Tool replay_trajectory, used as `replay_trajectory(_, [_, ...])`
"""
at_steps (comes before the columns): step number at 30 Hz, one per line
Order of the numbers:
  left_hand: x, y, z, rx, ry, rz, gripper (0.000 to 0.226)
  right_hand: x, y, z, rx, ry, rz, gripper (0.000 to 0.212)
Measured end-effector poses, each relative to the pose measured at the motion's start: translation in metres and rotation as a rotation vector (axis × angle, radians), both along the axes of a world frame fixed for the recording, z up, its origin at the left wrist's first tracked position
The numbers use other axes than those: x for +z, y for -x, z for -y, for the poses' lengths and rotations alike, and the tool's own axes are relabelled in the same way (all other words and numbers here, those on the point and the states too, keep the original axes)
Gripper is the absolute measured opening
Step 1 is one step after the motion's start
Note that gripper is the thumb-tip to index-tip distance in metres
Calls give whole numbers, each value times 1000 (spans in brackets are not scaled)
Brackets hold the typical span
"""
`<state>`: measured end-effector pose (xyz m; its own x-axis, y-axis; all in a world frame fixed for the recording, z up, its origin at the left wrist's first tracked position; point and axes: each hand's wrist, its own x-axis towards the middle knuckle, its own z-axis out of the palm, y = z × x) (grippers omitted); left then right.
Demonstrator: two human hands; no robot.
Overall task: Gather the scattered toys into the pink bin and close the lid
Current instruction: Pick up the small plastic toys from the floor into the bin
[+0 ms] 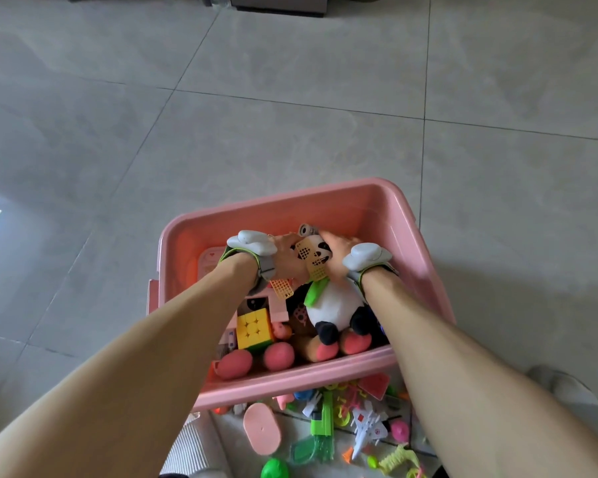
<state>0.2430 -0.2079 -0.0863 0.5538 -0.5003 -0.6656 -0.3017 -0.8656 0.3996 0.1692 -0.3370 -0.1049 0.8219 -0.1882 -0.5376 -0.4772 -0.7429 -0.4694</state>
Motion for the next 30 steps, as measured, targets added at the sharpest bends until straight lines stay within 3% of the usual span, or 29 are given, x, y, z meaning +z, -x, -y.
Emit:
replay_trajectory(5, [16,6,-1,-28,-91,205,80,10,8,1,-71,-7,29,65])
replay_trajectory(9, [25,7,-2,-2,-4,320,82,26,19,-1,-175,-57,43,55])
replay_trajectory(16, [45,38,-12,3,72,312,53,67,55,-16,-248,-76,13,48])
replay_trajectory(19, [46,57,-16,-27,38,275,69,81,73,-17,-279,-74,18,52])
replay_trajectory(24, [50,87,-4,-71,50,124,91,97,107,-7,-323,-34,76,36])
replay_trajectory(28, [49,113,9,-182,72,161,76,110,129,6,-311,-14,37,39])
replay_trajectory(30, [44,125,16,-217,102,184,79,119,139,11,-270,-5,-2,39])
